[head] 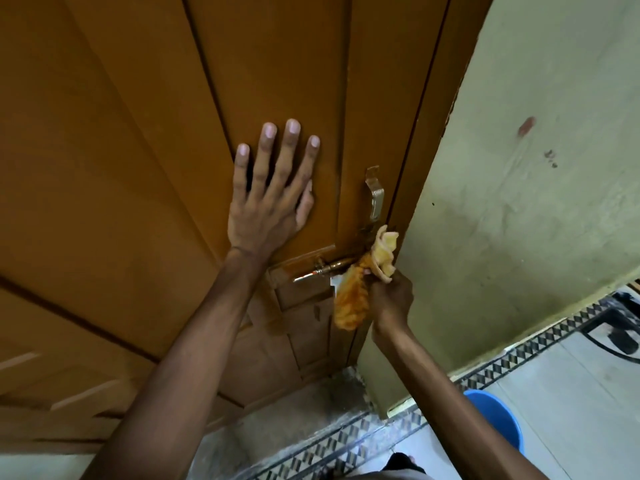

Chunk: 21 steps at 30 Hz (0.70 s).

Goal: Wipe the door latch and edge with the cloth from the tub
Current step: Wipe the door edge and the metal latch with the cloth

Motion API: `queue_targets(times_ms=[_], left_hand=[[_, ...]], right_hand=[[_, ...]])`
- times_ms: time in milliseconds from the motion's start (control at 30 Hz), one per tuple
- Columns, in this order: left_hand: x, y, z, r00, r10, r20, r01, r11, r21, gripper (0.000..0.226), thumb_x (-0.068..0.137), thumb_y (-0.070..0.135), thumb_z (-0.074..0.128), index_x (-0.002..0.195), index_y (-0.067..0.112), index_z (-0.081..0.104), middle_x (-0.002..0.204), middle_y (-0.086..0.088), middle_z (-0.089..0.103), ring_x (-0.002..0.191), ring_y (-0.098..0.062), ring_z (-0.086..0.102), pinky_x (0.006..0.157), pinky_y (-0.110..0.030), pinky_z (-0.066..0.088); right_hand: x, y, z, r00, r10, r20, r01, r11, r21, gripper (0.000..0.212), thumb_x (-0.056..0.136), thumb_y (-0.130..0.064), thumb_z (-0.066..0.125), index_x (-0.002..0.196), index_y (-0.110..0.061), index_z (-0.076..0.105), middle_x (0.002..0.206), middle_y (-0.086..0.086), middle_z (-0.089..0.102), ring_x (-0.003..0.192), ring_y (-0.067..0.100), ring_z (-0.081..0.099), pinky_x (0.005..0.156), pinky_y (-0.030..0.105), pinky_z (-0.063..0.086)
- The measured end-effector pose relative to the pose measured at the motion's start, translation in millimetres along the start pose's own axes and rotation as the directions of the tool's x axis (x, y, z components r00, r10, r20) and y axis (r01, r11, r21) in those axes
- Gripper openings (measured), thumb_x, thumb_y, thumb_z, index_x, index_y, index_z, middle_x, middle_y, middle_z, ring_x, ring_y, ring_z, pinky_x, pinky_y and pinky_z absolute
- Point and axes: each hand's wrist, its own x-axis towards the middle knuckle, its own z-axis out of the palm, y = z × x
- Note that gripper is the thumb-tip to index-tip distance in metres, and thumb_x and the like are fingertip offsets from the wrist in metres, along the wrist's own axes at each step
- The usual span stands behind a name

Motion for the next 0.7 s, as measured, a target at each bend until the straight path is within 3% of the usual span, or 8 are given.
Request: queue_targets(times_ms=[67,200,300,433,533,567,633,700], left_hand=[[1,0,0,1.0,0.012,0.001,-0.012,1.0,-0.009,0.055,0.099,0.041,0.05,0.151,0.024,0.046,0.151,-0.008,0.048,0.14,-0.03,0.037,0.113,-0.05,0.031],[1,0,0,1.0,0.01,0.005,-0.009,1.0,-0.022,0.055,0.1,0.041,0.049,0.152,0.024,0.045,0.152,-0.008,0.047,0.14,-0.03,0.037,0.114,-0.05,0.032],[2,-1,-1,1.0,0.014,0.014,-0.014,1.0,-0.018,0.055,0.101,0.04,0.049,0.153,0.023,0.044,0.153,-0.009,0.045,0.14,-0.03,0.037,0.113,-0.05,0.033],[3,-2,-6,0.999,0.023,0.047,-0.02,0.998,-0.058,0.055,0.1,0.036,0.05,0.153,0.023,0.043,0.154,-0.008,0.044,0.142,-0.03,0.038,0.115,-0.05,0.031],[5,-4,-14,0.996,0.018,0.085,-0.006,0.989,-0.145,0.058,0.097,0.025,0.052,0.154,0.022,0.041,0.158,-0.009,0.038,0.145,-0.03,0.035,0.119,-0.047,0.028],[5,-7,-17,0.994,0.031,0.107,-0.012,0.985,-0.171,0.06,0.096,0.021,0.051,0.155,0.02,0.04,0.159,-0.009,0.035,0.147,-0.03,0.032,0.121,-0.046,0.025],[3,-15,-22,0.985,0.086,0.152,-0.056,0.98,-0.191,0.062,0.097,0.016,0.048,0.157,0.018,0.035,0.162,-0.009,0.03,0.15,-0.03,0.026,0.123,-0.046,0.02],[0,-23,-23,0.973,0.161,0.164,-0.132,0.975,-0.177,0.061,0.099,0.015,0.044,0.158,0.016,0.032,0.163,-0.009,0.027,0.15,-0.029,0.025,0.123,-0.045,0.017]], right_hand=[[11,18,3,0.921,-0.387,0.055,0.382,0.861,-0.337,0.033,0.086,0.0,0.064,0.117,-0.009,0.07,0.112,0.009,0.073,0.108,0.025,0.065,0.091,0.033,0.051],[13,61,27,0.739,-0.512,0.438,0.672,0.526,-0.52,0.07,0.085,0.005,0.063,0.148,-0.016,0.041,0.157,-0.004,0.033,0.148,0.031,0.019,0.111,0.039,0.035],[4,60,28,0.71,-0.513,0.482,0.698,0.605,-0.383,0.066,0.082,0.001,0.059,0.145,-0.014,0.047,0.154,-0.003,0.038,0.149,0.027,0.019,0.118,0.035,0.026],[7,31,3,0.795,-0.498,0.345,0.593,0.758,-0.272,0.047,0.081,0.003,0.067,0.124,-0.015,0.067,0.124,0.003,0.068,0.121,0.023,0.06,0.102,0.032,0.048],[-1,21,0,0.81,-0.535,0.239,0.585,0.764,-0.273,0.047,0.085,-0.001,0.065,0.129,-0.017,0.063,0.12,0.004,0.07,0.109,0.021,0.065,0.093,0.027,0.051],[-5,25,5,0.763,-0.576,0.292,0.646,0.694,-0.318,0.054,0.084,0.0,0.067,0.134,-0.018,0.059,0.127,0.005,0.066,0.114,0.022,0.063,0.095,0.029,0.051],[-14,47,25,0.569,-0.658,0.493,0.813,0.36,-0.457,0.071,0.076,0.004,0.071,0.142,-0.014,0.05,0.142,0.009,0.055,0.13,0.031,0.052,0.104,0.039,0.046],[-16,70,45,0.425,-0.658,0.621,0.881,0.145,-0.45,0.067,0.078,0.002,0.06,0.143,-0.005,0.046,0.15,0.013,0.045,0.142,0.038,0.03,0.118,0.047,0.027]])
